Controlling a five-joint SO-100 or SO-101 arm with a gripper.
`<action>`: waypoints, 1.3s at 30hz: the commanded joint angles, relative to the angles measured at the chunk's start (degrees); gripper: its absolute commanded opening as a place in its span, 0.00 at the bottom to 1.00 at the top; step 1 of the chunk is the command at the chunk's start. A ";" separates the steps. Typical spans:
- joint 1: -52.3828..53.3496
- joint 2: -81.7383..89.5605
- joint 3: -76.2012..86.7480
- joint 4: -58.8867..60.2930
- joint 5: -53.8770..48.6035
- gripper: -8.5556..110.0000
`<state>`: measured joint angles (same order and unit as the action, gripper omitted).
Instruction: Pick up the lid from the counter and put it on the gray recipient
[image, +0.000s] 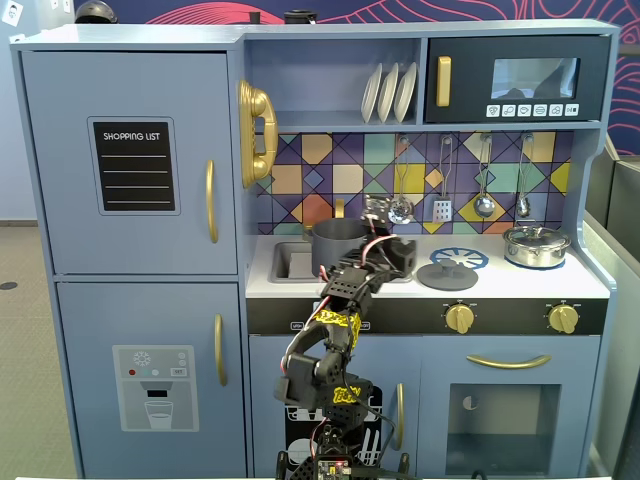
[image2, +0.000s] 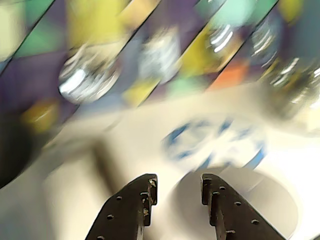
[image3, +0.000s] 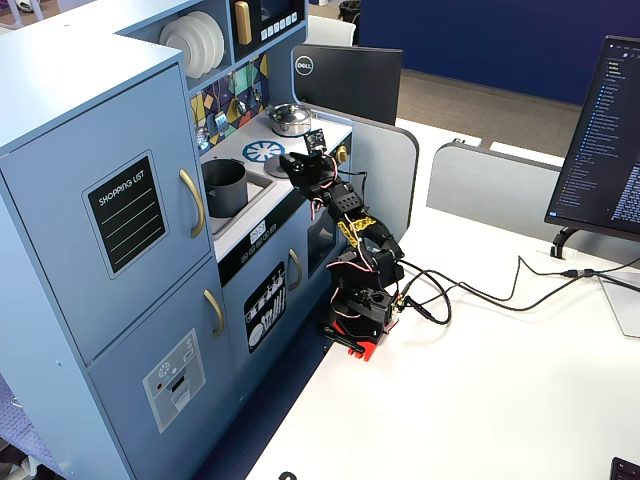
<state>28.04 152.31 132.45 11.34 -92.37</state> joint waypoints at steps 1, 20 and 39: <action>3.60 -2.99 0.53 -6.50 -0.70 0.12; 8.61 -24.26 1.41 -29.79 1.49 0.32; 7.47 -41.40 -10.63 -31.90 2.72 0.27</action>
<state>36.12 111.80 126.91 -18.37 -90.26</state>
